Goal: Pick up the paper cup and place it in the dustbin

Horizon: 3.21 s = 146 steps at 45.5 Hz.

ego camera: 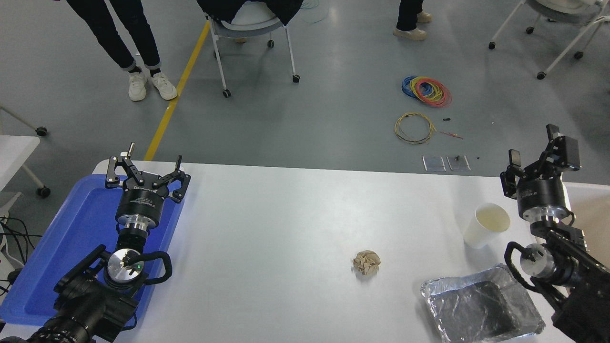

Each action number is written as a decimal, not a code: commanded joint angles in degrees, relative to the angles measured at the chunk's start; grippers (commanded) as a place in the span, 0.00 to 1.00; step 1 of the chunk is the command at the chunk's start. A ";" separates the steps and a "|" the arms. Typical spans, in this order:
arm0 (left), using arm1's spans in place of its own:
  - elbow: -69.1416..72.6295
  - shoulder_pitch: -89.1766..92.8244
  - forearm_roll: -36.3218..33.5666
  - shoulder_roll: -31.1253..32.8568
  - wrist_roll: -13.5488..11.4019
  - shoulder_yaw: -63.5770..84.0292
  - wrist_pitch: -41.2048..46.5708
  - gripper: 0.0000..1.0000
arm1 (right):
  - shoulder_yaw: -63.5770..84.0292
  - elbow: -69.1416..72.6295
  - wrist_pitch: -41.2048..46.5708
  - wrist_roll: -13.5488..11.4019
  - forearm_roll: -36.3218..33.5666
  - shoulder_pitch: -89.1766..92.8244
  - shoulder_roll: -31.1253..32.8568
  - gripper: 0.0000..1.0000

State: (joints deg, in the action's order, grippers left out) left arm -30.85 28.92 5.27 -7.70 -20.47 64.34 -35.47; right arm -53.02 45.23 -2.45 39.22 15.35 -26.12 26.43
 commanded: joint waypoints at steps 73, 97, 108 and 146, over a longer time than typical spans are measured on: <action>0.00 0.00 0.00 -0.04 0.08 0.00 -0.03 1.00 | 130.63 3.46 41.29 -13.99 3.90 -82.51 8.73 1.00; 0.00 0.00 0.00 -0.04 0.08 0.00 -0.03 1.00 | 130.80 9.87 44.19 -14.26 4.08 -88.40 -1.12 1.00; 0.00 0.00 0.00 -0.04 0.08 0.00 -0.03 1.00 | 130.63 15.06 47.45 -14.43 4.17 -94.46 -1.47 1.00; 0.00 0.00 0.00 0.05 0.08 0.00 -0.03 1.00 | 130.54 18.67 47.45 -14.43 4.34 -95.00 -2.53 1.00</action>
State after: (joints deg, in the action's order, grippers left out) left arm -30.85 28.92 5.28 -7.72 -20.39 64.34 -35.50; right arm 77.02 64.05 44.96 24.79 19.44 -122.43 23.89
